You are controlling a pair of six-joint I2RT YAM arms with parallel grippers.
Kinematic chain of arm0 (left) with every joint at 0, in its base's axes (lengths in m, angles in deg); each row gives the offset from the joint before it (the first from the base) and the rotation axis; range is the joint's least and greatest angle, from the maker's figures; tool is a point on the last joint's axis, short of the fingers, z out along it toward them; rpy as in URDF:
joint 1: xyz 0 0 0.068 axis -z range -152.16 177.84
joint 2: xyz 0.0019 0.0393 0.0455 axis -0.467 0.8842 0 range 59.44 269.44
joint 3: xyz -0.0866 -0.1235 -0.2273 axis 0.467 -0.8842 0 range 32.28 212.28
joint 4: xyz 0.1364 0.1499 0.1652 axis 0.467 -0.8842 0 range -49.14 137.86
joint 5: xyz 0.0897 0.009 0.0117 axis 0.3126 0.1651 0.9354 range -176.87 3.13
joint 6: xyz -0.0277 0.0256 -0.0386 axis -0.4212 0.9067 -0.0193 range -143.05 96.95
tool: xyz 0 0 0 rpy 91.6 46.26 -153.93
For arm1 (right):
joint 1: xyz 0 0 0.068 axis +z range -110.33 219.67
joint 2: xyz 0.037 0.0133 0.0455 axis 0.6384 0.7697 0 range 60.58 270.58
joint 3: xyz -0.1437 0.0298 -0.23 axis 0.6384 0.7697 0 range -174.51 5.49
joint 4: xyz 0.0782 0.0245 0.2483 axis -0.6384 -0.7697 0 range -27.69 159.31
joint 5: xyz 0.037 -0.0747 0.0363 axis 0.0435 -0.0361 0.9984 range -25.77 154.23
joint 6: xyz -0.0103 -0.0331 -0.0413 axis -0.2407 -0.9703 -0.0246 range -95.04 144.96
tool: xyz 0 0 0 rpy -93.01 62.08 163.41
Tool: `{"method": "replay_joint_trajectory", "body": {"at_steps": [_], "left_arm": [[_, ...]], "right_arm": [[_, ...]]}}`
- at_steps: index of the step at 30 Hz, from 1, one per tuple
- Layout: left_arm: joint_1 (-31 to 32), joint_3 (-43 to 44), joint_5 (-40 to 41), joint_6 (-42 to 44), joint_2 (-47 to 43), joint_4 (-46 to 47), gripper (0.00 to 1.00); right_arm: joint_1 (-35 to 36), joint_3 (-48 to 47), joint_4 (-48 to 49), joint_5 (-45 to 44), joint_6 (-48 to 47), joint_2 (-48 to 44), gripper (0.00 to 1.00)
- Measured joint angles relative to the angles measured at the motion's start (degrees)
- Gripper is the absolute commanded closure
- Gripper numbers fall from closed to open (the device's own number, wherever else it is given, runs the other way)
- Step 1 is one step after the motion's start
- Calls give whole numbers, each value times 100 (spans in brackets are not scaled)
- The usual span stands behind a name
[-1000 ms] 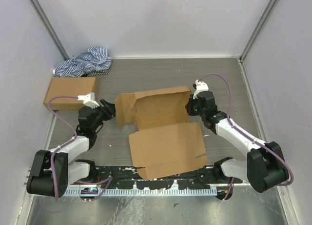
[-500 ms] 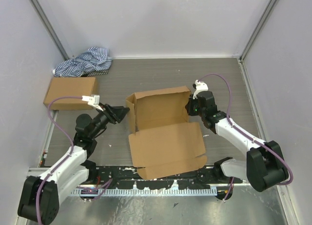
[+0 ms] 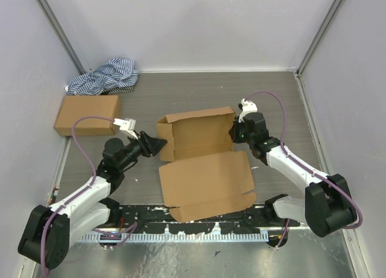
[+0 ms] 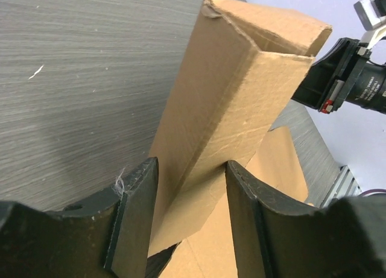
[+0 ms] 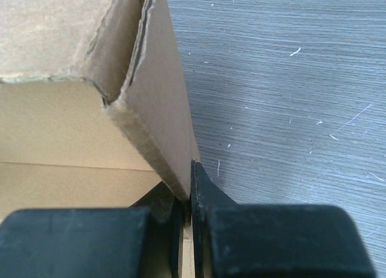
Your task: Fold the paper box
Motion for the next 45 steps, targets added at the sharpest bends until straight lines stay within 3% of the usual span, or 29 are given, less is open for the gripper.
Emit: {"method": "replay_joint_trajectory", "body": {"at_steps": [14, 23, 31, 34, 36, 37, 38, 45], "left_arm": [[1279, 990, 1624, 693, 284, -1156, 50], [2186, 1641, 3241, 1145, 831, -1917, 51], [2603, 2028, 4605, 1279, 1156, -2518, 52], [2712, 2124, 5069, 1290, 1366, -2682, 61], [2826, 2247, 5394, 1294, 1558, -2848, 79], [2892, 2343, 5604, 1300, 1659, -2977, 96], [2949, 2446, 5790, 1281, 1759, -3091, 100], [3322, 4030, 7331, 562, 2927, -5117, 100]], "right_arm": [[-24, 0, -11, 87, 7, -46, 97], [-20, 9, -94, 61, 2, -184, 96], [138, 57, -168, 157, 48, -363, 96], [216, 59, -195, 212, 85, -380, 96], [238, 59, -208, 205, 98, -391, 96], [240, 59, -221, 195, 111, -396, 97], [243, 59, -247, 166, 131, -402, 97], [387, 48, -616, -44, 540, -417, 99]]}}
